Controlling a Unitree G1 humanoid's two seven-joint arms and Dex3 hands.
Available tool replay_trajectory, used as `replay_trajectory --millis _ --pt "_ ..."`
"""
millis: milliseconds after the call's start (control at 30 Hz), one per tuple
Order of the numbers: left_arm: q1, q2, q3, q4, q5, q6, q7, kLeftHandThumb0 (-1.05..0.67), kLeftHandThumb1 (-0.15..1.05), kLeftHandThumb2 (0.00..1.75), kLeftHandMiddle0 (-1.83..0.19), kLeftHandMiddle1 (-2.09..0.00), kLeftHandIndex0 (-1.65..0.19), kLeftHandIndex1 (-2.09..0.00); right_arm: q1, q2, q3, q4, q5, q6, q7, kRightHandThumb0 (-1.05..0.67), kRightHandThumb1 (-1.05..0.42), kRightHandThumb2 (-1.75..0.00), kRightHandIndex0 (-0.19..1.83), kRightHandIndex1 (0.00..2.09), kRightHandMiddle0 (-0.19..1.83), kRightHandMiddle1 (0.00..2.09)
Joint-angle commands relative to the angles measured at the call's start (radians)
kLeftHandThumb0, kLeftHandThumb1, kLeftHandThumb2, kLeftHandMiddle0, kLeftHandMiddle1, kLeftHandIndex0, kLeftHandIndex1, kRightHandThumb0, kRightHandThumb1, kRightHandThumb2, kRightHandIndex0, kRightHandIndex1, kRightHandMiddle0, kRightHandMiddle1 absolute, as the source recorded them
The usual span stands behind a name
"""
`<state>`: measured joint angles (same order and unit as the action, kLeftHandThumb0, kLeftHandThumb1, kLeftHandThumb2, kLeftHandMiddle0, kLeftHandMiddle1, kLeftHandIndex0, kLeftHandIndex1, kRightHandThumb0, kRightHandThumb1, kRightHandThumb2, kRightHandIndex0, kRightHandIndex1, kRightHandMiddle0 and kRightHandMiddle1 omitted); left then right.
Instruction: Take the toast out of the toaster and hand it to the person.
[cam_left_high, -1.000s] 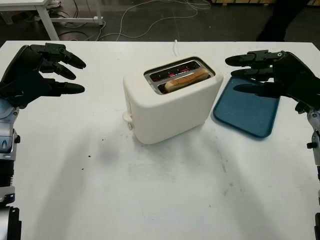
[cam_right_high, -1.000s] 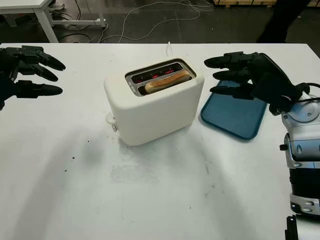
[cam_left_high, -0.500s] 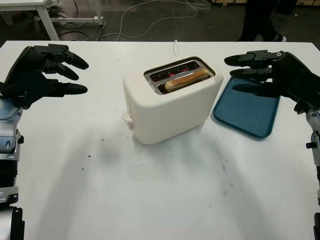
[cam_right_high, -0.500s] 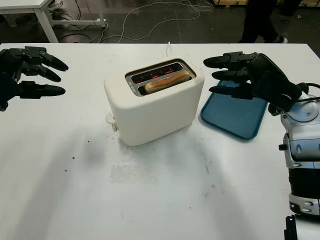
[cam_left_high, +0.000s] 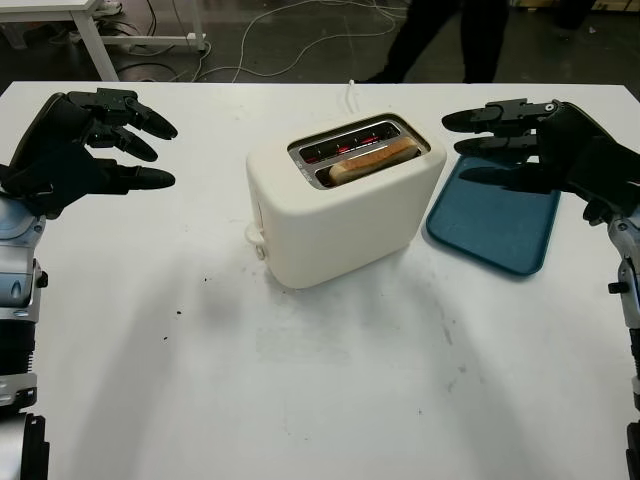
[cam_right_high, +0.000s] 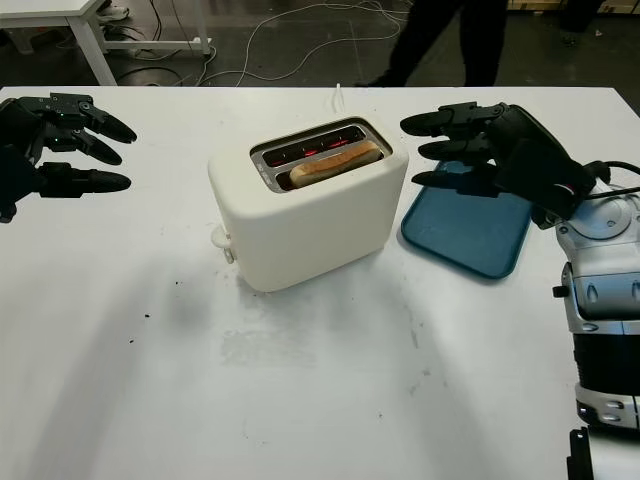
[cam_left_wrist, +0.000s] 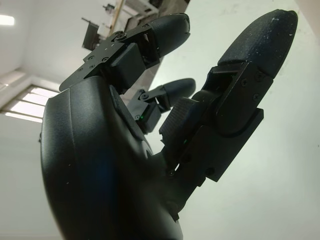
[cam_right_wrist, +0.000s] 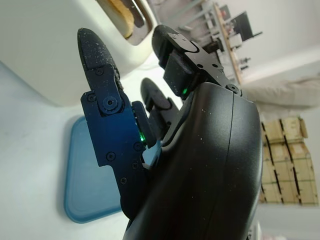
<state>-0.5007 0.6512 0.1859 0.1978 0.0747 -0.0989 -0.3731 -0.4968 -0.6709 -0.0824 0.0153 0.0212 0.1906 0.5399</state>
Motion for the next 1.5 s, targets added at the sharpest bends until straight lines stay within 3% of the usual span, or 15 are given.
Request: replay_trajectory --millis 0,1467 --pt "0.011 0.003 0.0 -0.003 -0.003 -0.001 0.008 -1.05 0.61 0.0 -0.77 -0.87 -0.79 -0.73 -0.007 -0.001 0.002 -0.012 -0.002 0.015 0.003 -0.55 -0.82 0.0 0.63 0.08 0.64 0.0" --pt "0.003 0.003 0.005 -0.004 -0.01 0.003 0.009 -1.05 0.61 0.0 -0.75 -0.92 -0.78 -0.76 0.002 0.0 0.0 -0.029 -0.003 0.028 -0.003 -0.58 -0.83 0.0 0.58 0.13 0.63 0.01"
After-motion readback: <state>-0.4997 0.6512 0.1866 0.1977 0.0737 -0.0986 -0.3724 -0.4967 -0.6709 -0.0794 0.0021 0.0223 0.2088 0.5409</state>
